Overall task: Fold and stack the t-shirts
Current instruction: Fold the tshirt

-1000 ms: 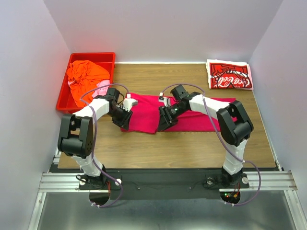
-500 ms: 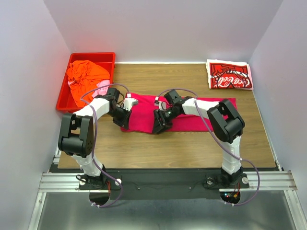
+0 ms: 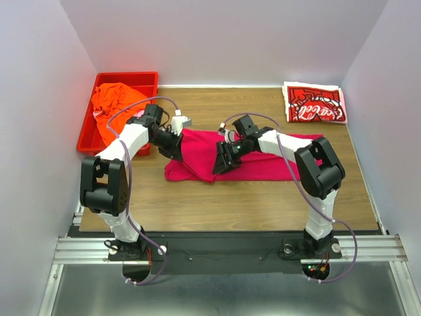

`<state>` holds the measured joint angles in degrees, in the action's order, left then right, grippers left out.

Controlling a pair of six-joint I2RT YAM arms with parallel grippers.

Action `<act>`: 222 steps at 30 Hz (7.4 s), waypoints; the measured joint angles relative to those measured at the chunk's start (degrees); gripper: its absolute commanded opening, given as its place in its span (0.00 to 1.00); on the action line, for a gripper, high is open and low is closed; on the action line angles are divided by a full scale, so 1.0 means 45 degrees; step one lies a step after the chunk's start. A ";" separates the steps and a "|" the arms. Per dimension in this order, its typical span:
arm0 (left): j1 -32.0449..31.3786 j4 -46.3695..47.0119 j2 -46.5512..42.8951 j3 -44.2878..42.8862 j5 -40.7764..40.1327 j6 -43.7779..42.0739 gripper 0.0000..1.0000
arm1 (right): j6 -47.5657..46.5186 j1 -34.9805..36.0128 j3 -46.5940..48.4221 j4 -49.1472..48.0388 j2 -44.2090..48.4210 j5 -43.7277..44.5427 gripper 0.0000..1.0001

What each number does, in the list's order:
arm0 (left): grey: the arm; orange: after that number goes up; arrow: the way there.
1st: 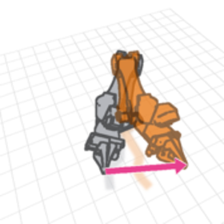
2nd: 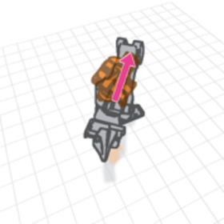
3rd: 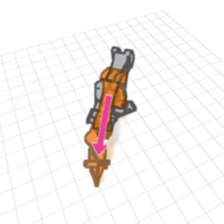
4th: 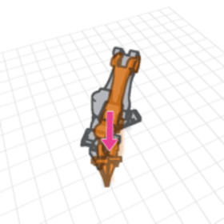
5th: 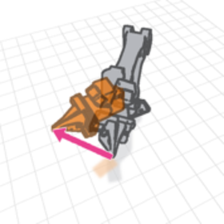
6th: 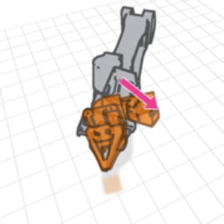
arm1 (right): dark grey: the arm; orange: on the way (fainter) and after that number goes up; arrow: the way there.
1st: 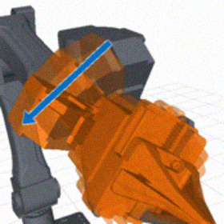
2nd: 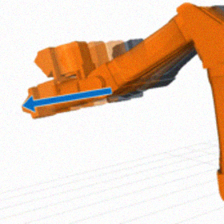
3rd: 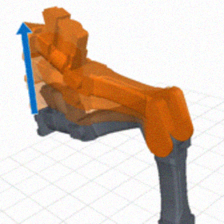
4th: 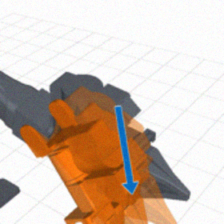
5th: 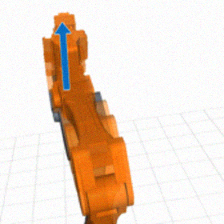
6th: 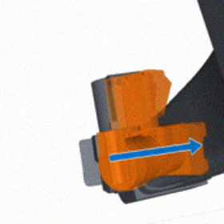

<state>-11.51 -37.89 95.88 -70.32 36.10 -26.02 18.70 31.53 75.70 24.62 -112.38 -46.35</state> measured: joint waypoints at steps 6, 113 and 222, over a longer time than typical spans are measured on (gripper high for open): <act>0.0000 -0.0257 0.0680 -0.1583 0.0704 0.0291 0.00 | -0.0185 -0.0413 0.0107 0.0083 0.0015 -0.0044 0.58; 0.0840 0.2268 0.7349 -0.7252 0.2225 0.3774 0.00 | -0.8767 -0.0821 0.5935 0.0617 -0.2297 0.5931 0.01; -0.2171 0.1695 0.9131 -1.0477 -0.5260 0.5595 0.15 | -0.9097 -0.2351 -0.1846 0.5858 0.2798 0.2939 0.47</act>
<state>-21.28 -30.26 136.97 -117.47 12.43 -0.84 -22.24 20.95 67.40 50.98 -99.79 -33.12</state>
